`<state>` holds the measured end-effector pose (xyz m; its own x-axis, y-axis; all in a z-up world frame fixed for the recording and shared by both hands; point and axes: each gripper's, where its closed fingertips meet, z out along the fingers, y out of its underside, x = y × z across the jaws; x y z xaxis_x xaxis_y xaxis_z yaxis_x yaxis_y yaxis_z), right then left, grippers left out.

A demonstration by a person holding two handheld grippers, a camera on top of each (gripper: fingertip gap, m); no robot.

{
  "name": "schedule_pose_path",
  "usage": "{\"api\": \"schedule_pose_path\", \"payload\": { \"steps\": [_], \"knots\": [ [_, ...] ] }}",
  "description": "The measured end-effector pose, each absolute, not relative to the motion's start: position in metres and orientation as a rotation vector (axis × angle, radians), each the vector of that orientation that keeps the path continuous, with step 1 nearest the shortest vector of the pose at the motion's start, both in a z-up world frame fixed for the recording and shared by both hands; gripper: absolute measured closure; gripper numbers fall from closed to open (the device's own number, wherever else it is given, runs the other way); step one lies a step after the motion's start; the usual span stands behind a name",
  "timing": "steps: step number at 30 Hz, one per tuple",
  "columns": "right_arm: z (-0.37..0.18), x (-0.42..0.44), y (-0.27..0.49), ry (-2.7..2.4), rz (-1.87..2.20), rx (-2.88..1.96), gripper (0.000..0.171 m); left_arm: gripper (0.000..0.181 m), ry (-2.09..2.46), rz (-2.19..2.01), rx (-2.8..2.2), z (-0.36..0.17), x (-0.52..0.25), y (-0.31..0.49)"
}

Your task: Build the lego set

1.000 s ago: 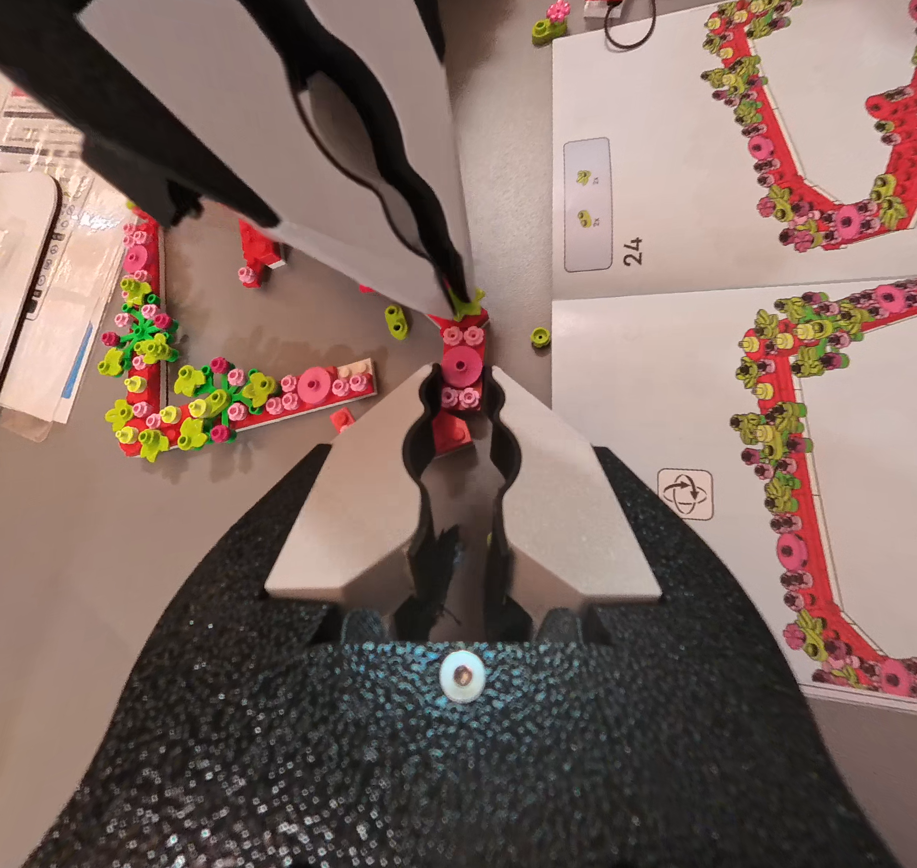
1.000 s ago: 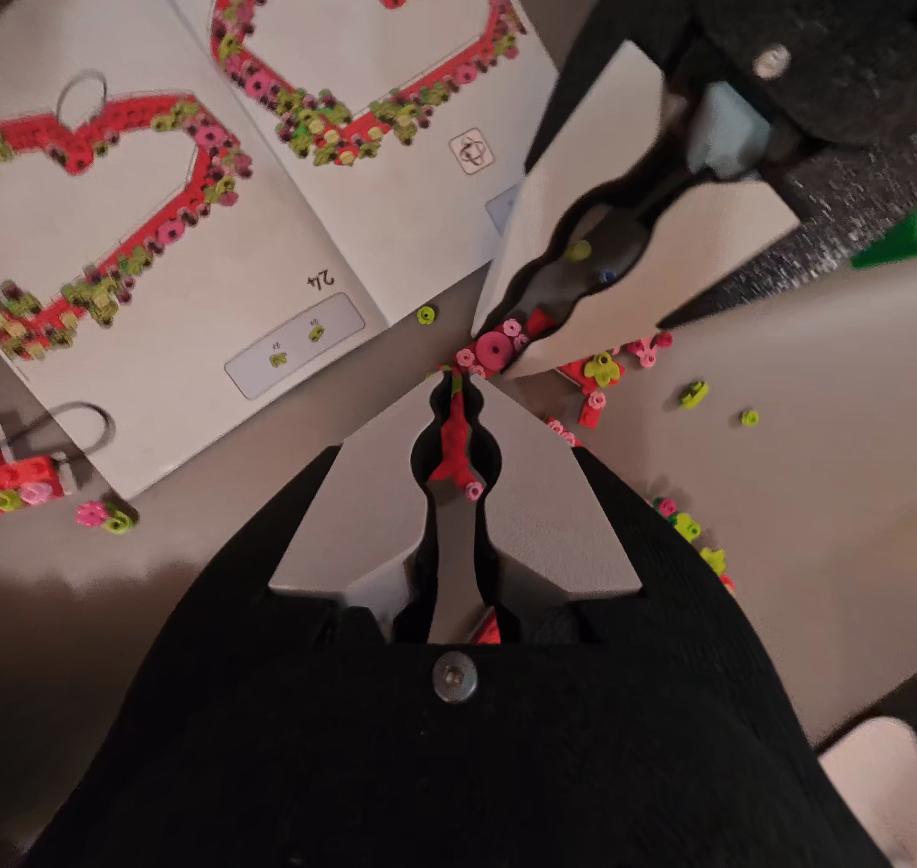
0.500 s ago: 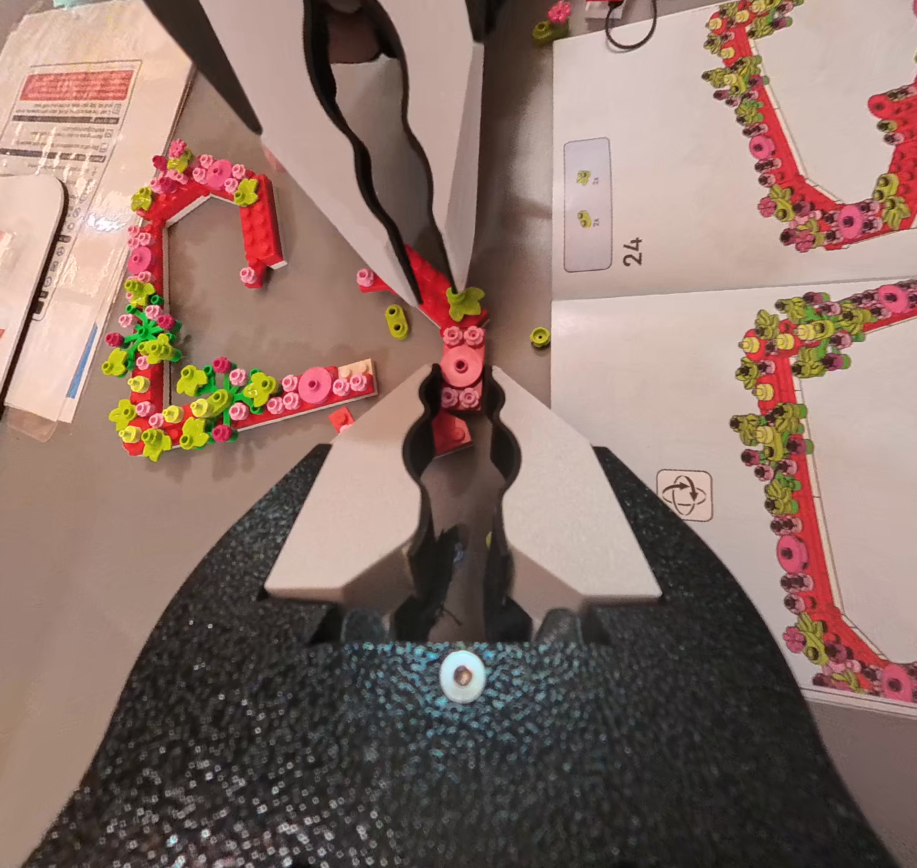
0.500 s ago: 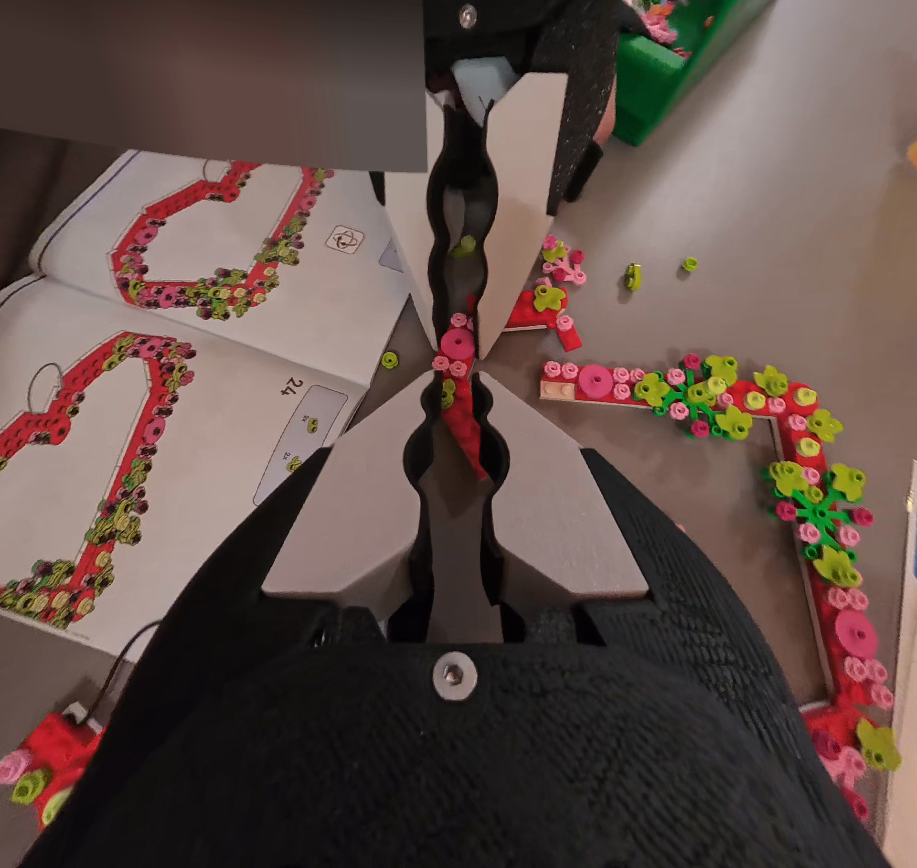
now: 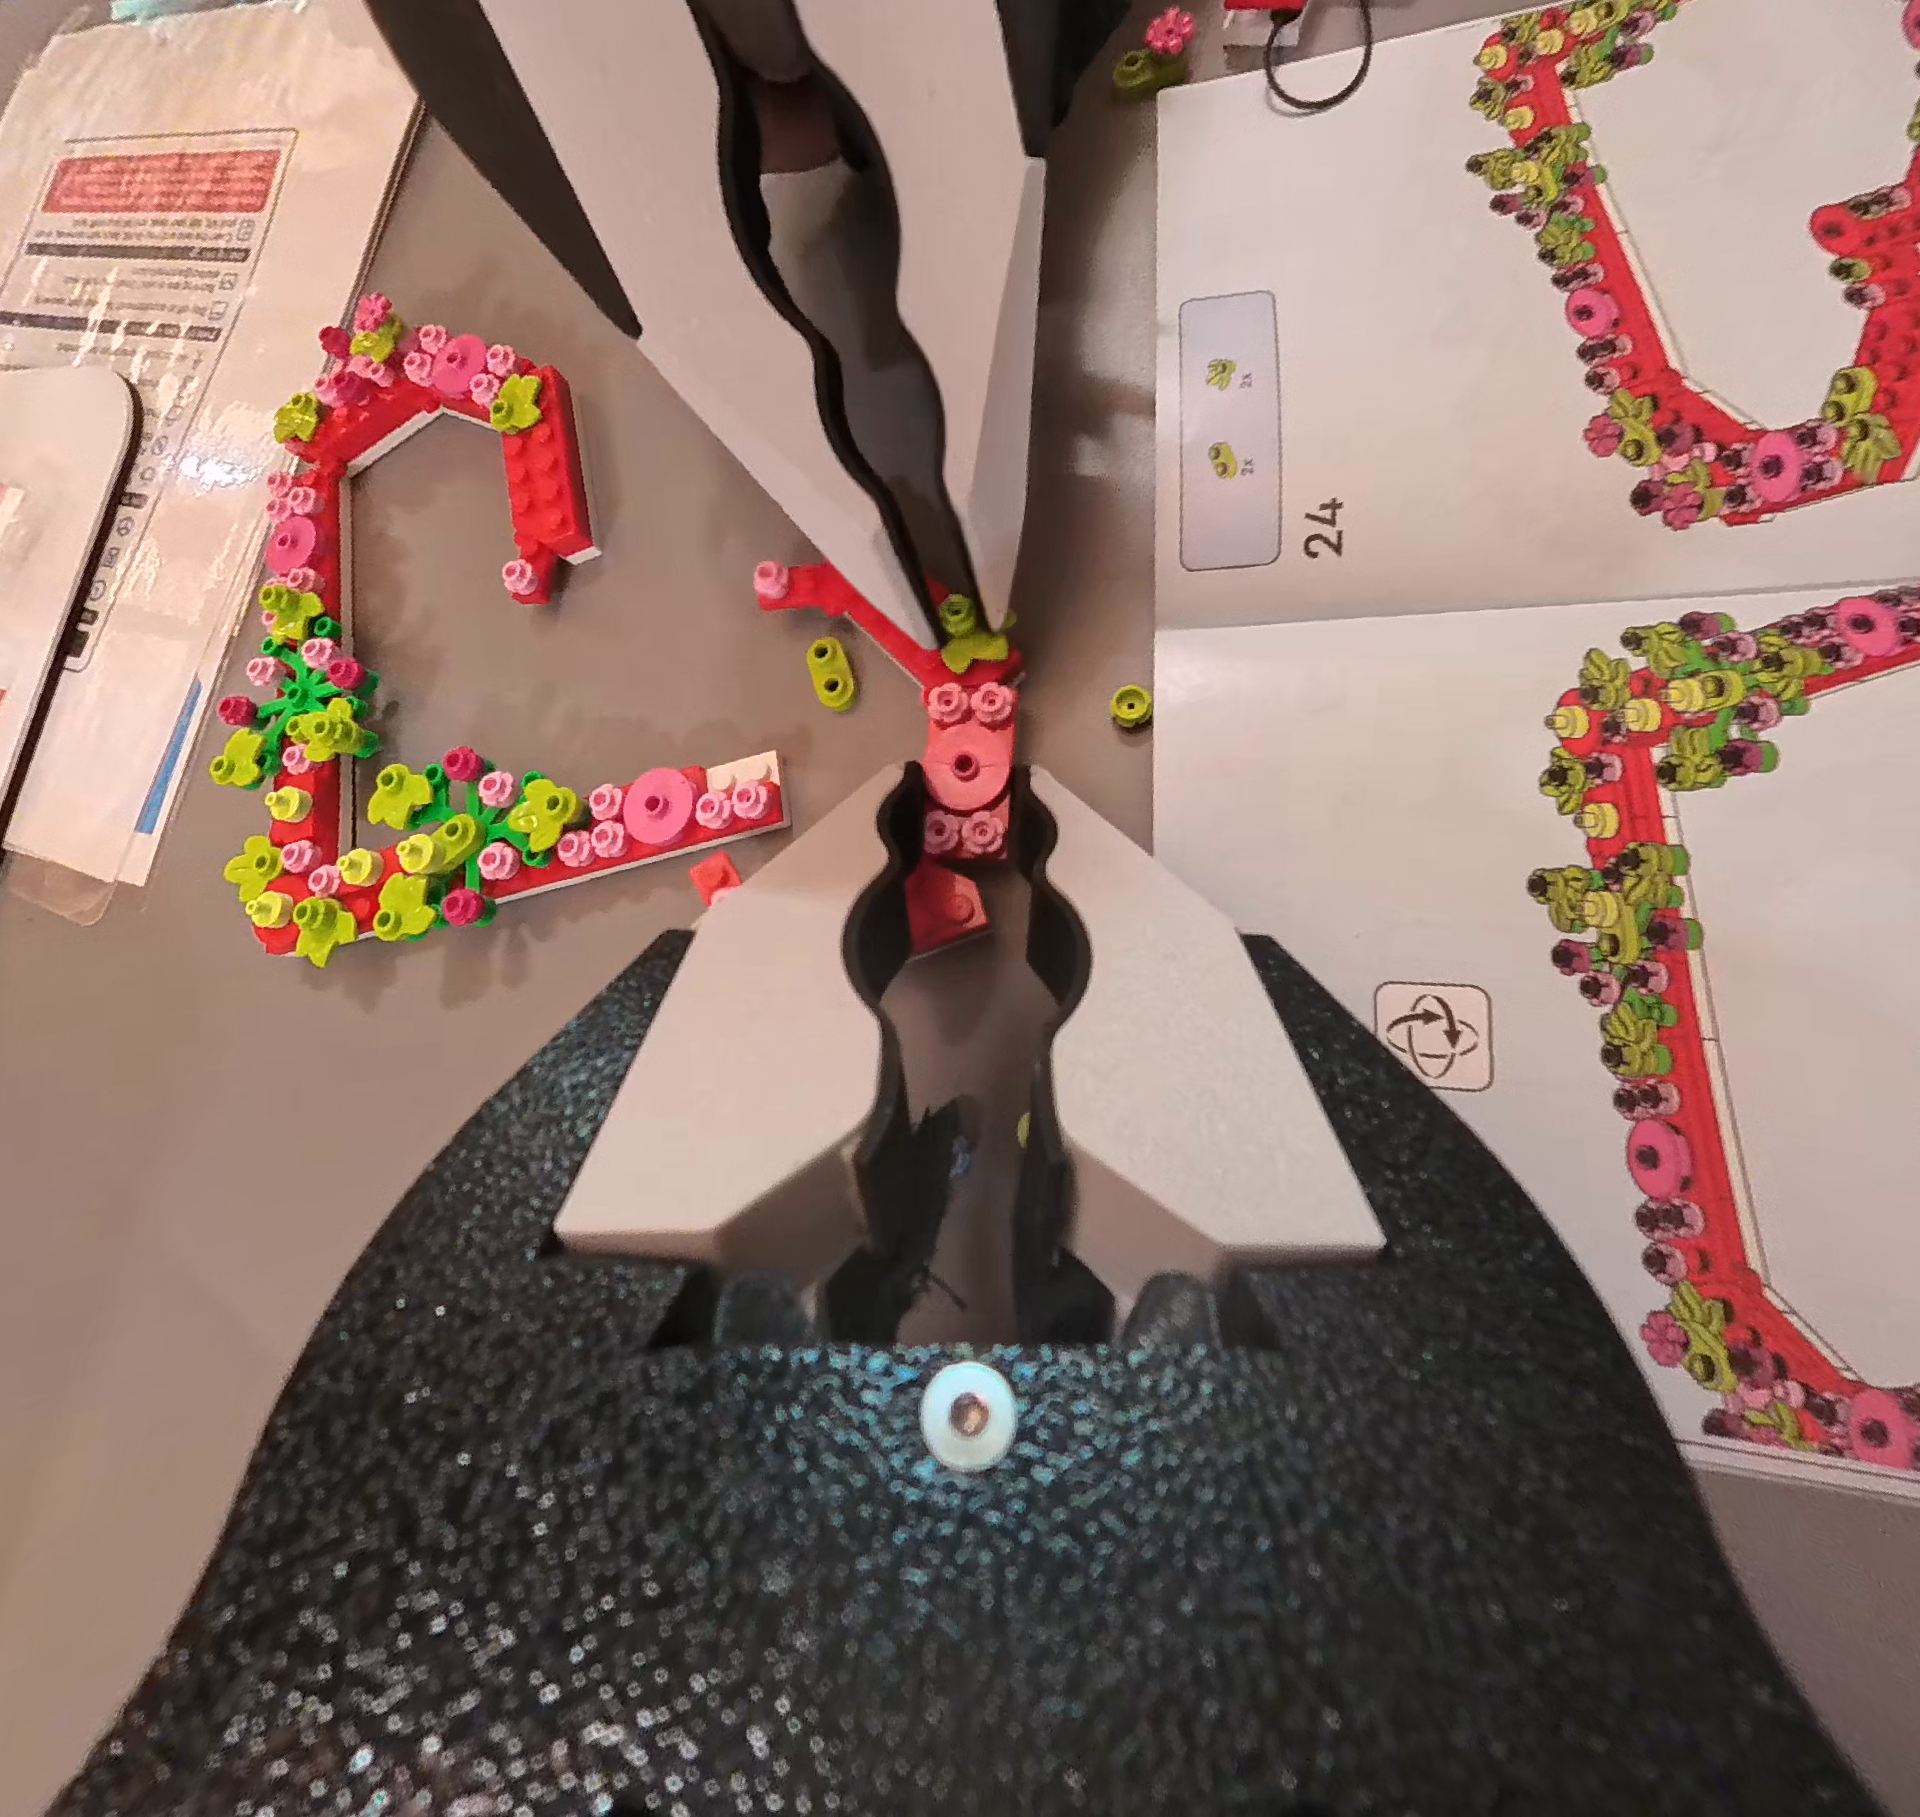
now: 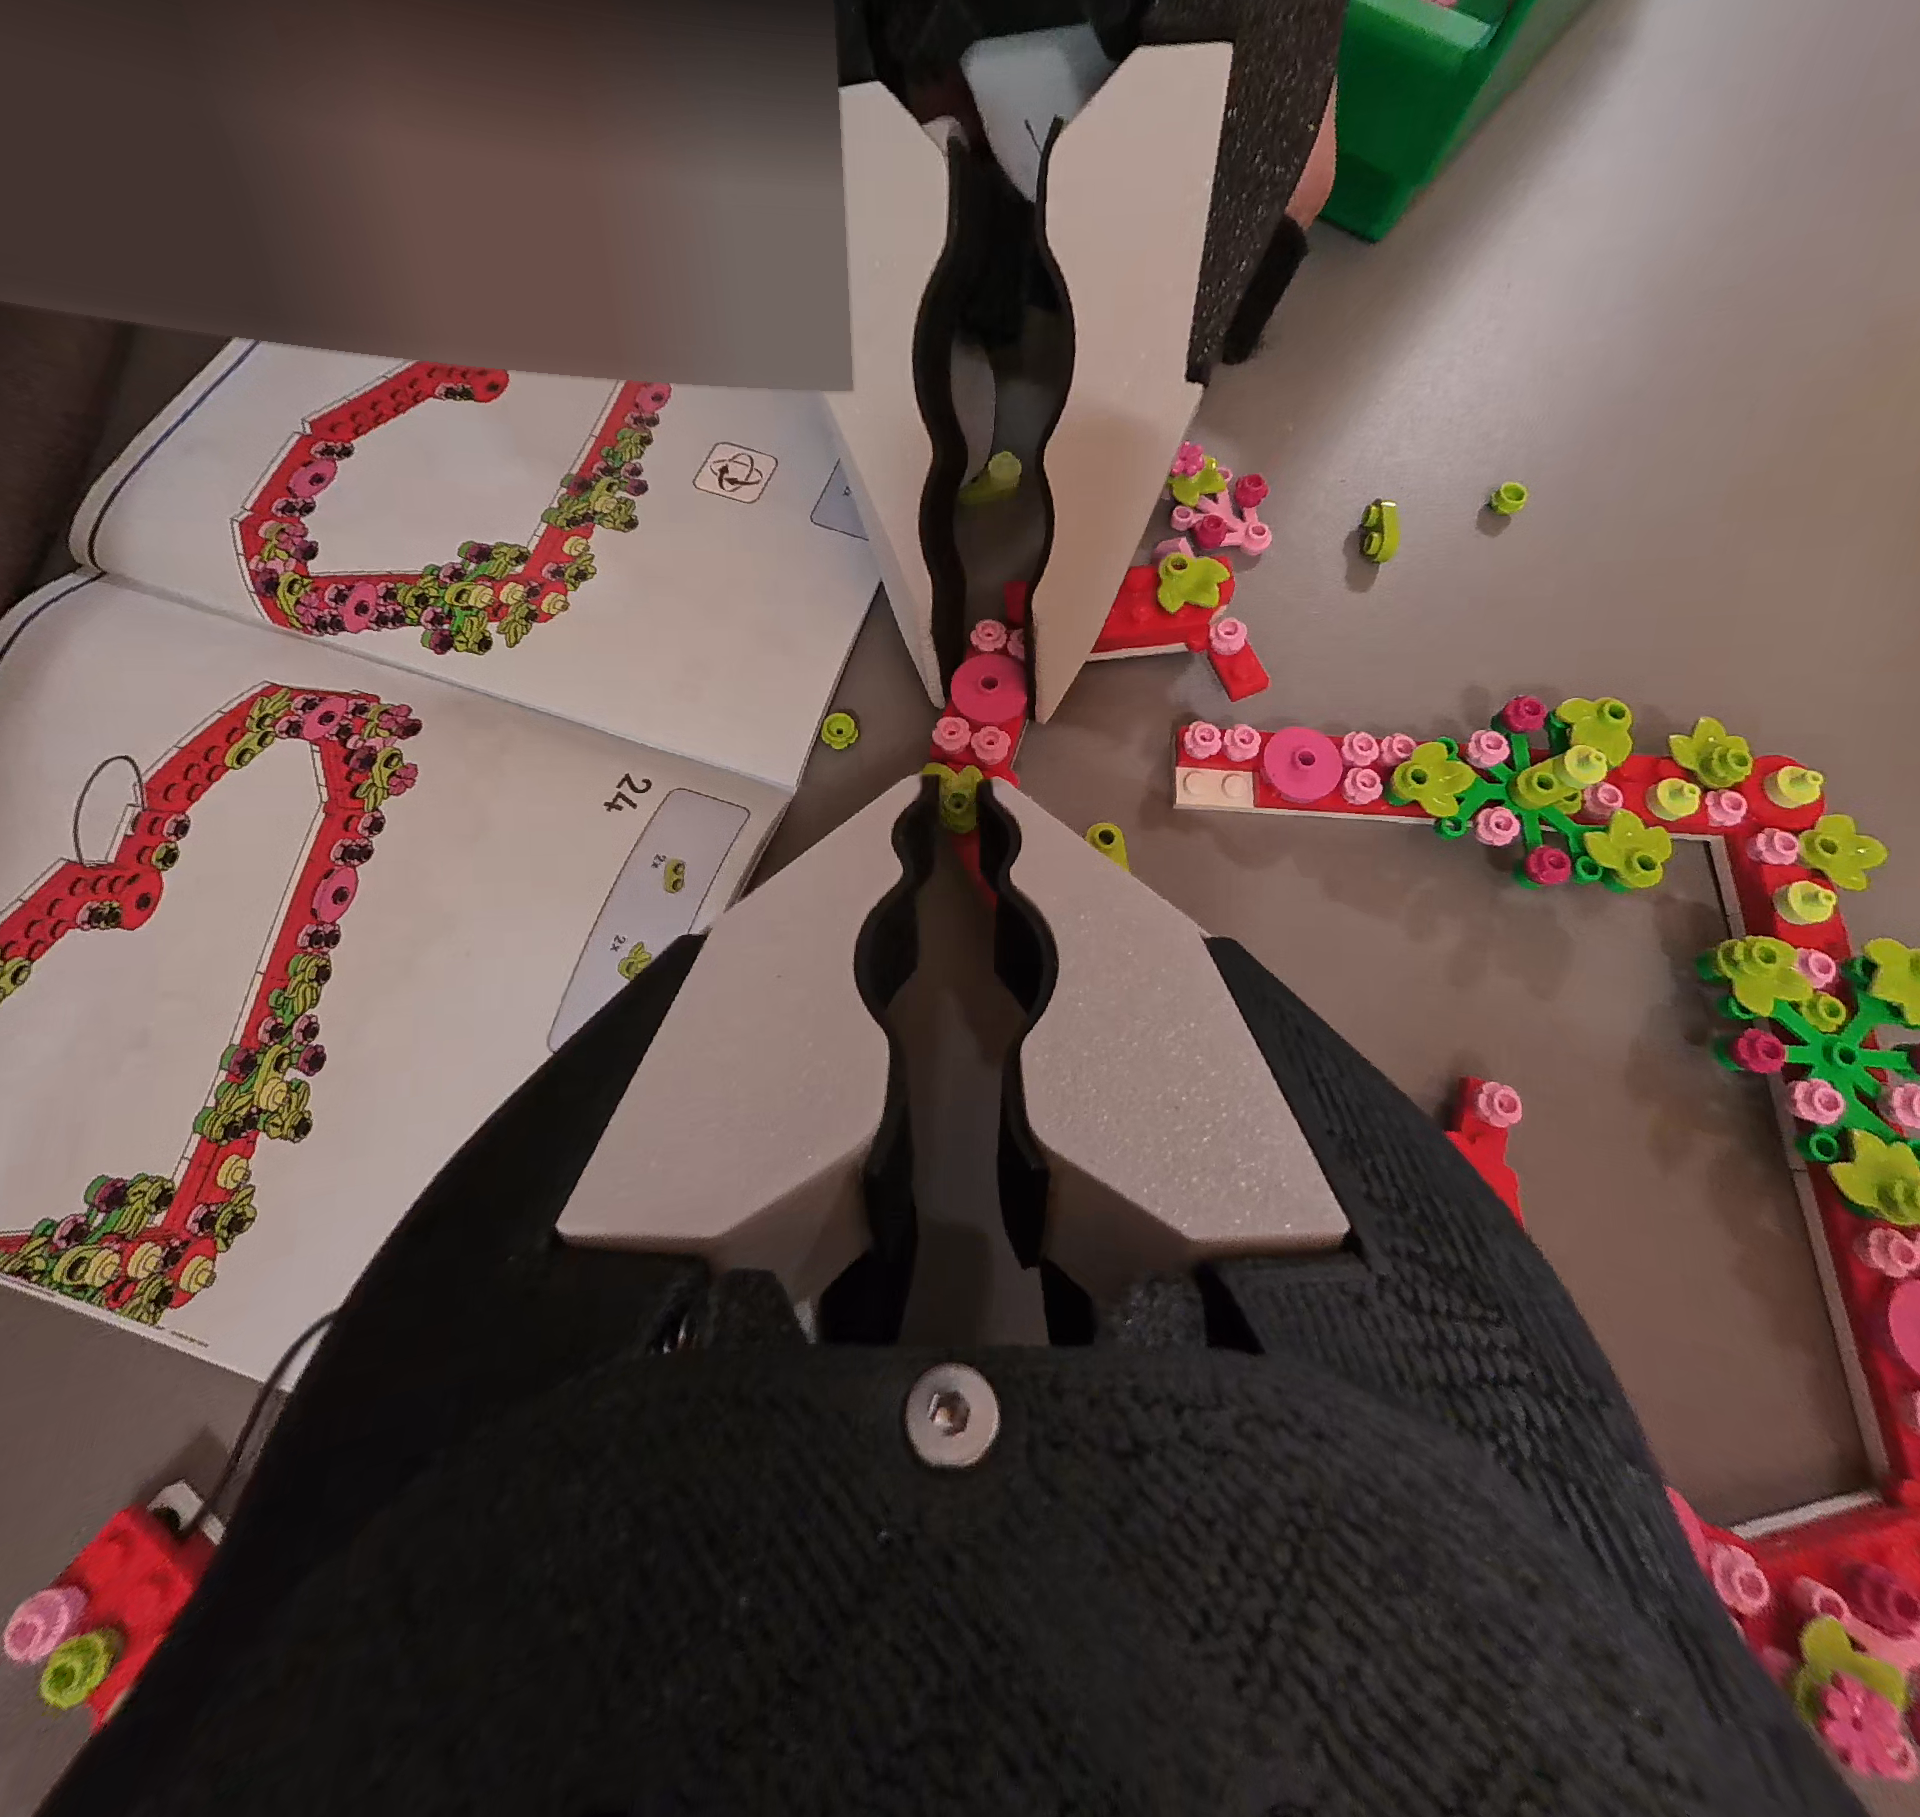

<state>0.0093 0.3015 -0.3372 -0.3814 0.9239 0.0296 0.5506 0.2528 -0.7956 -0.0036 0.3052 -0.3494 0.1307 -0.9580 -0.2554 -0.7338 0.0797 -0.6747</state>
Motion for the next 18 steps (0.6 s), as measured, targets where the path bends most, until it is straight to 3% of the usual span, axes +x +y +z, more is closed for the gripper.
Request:
{"api": "schedule_pose_path", "payload": {
  "steps": [1, 18],
  "knots": [
    [-0.3375, 0.0097, 0.3017, -2.039, 0.988, -1.328, 0.166, 0.165, 1.652, -0.402, -1.702, -0.3493, -0.0035, 0.3053],
    [-0.3388, 0.0115, 0.3003, -2.435, 1.021, -0.988, 0.167, 0.166, 1.649, -0.434, -1.714, -0.3496, -0.0036, 0.3056]
  ]
}}
